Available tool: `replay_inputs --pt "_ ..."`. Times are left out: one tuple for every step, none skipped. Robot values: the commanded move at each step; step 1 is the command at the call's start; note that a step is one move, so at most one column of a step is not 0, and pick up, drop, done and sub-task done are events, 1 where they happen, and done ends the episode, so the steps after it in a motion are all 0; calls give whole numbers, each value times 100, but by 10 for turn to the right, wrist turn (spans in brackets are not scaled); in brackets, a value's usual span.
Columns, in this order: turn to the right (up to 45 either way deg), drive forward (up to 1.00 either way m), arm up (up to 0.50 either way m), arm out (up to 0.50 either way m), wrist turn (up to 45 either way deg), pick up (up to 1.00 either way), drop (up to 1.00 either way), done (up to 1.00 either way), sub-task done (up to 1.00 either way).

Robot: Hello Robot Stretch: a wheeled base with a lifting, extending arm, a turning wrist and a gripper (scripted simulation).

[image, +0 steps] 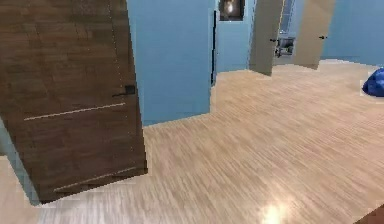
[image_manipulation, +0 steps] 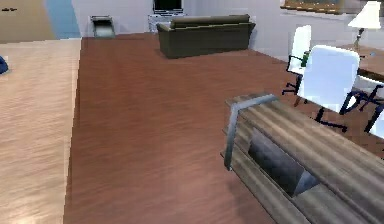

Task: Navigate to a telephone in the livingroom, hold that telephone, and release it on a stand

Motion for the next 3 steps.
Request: replay_inputs --pt "0 20 0 0 0 0 0 0 0" --pt "450 0 0 0 0 0 0 0 0" --pt "450 0 0 0 0 0 0 0 0"
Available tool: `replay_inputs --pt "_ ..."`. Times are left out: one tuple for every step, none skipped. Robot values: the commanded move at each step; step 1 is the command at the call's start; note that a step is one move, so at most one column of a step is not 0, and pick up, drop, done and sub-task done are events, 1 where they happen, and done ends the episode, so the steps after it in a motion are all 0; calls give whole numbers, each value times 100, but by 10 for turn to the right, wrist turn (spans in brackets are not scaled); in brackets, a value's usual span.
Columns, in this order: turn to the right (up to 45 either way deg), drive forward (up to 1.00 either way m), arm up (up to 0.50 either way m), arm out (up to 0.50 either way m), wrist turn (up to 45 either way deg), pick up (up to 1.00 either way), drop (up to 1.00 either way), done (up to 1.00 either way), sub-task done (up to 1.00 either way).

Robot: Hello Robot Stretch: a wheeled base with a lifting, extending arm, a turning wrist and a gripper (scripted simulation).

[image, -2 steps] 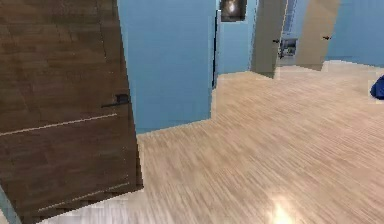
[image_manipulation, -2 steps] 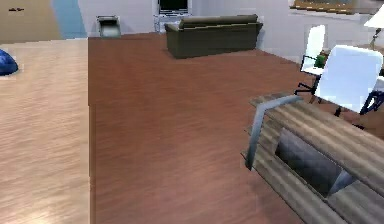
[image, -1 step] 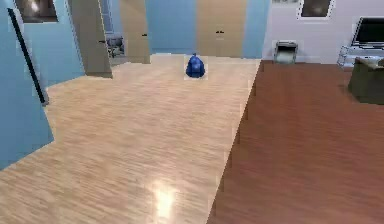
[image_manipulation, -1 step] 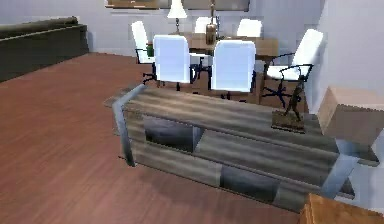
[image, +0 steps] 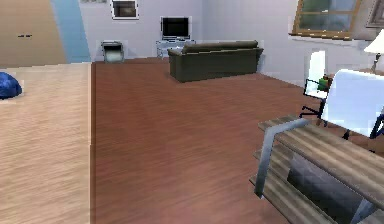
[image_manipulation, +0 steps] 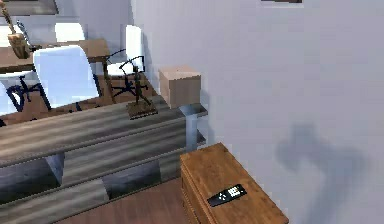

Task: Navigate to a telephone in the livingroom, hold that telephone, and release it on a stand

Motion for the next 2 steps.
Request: replay_inputs --pt "0 15 0 0 0 0 0 0 0" --pt "30 0 0 0 0 0 0 0 0"
